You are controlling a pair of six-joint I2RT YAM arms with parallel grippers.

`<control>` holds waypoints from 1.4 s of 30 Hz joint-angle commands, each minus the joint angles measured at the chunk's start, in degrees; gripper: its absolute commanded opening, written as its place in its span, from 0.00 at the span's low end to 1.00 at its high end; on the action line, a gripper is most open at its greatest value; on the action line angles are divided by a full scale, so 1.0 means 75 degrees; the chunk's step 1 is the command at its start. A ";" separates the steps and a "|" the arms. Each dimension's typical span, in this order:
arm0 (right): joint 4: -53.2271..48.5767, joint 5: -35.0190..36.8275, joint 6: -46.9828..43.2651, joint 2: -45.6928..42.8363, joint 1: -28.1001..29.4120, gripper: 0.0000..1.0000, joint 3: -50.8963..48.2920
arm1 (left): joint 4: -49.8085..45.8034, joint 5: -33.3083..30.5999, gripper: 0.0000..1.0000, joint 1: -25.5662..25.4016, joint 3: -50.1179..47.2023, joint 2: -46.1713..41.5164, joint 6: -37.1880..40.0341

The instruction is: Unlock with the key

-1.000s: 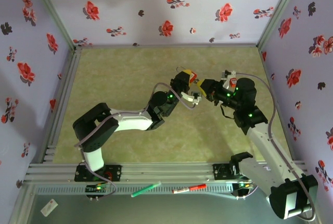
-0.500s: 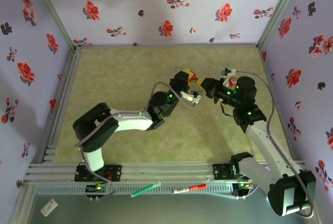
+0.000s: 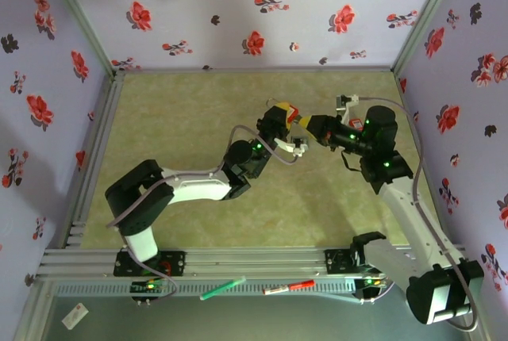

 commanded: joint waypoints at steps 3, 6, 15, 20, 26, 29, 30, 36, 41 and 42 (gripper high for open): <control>0.2760 -0.0418 0.2261 0.0843 0.0177 0.00 -0.0560 | 0.0394 0.2461 0.00 -0.1106 0.0331 0.0014 0.0892; 0.4518 -0.0214 0.3932 0.1161 0.0153 0.00 -0.0969 | 0.0426 0.2609 0.00 -0.1062 0.0252 0.0093 0.1197; 0.5734 0.0227 0.6133 0.1372 0.0157 0.00 -0.1366 | 0.0476 0.2486 0.00 -0.0612 -0.0171 0.0118 0.1517; 0.5530 0.0190 0.6761 0.1365 0.0160 0.00 -0.1712 | 0.0476 0.2344 0.00 -0.0455 -0.0306 0.0111 0.1452; 0.3062 -0.0308 0.5044 0.0905 0.0032 0.32 -0.1158 | 0.0458 0.1899 0.00 -0.0233 -0.0563 -0.0082 0.0767; -0.1493 0.0018 0.1609 0.0461 -0.0059 0.43 0.0254 | 0.0454 0.1666 0.00 -0.0104 -0.0732 -0.0170 0.0471; -0.2592 0.0211 0.0662 0.0405 -0.0071 0.46 0.0662 | 0.0453 0.1596 0.00 -0.0080 -0.0780 -0.0235 0.0324; -0.6182 0.1501 -0.2965 0.0243 -0.0240 0.59 0.2102 | 0.0419 0.1413 0.00 0.0086 -0.0986 -0.0463 -0.0435; -0.6963 0.3005 -0.5493 -0.0018 -0.0247 0.64 0.2336 | 0.0300 0.1441 0.00 0.0139 -0.1011 -0.0579 -0.1335; -0.6987 0.3246 -0.5802 -0.0078 -0.0248 0.64 0.2355 | 0.0204 0.1428 0.00 0.0167 -0.0999 -0.0631 -0.1531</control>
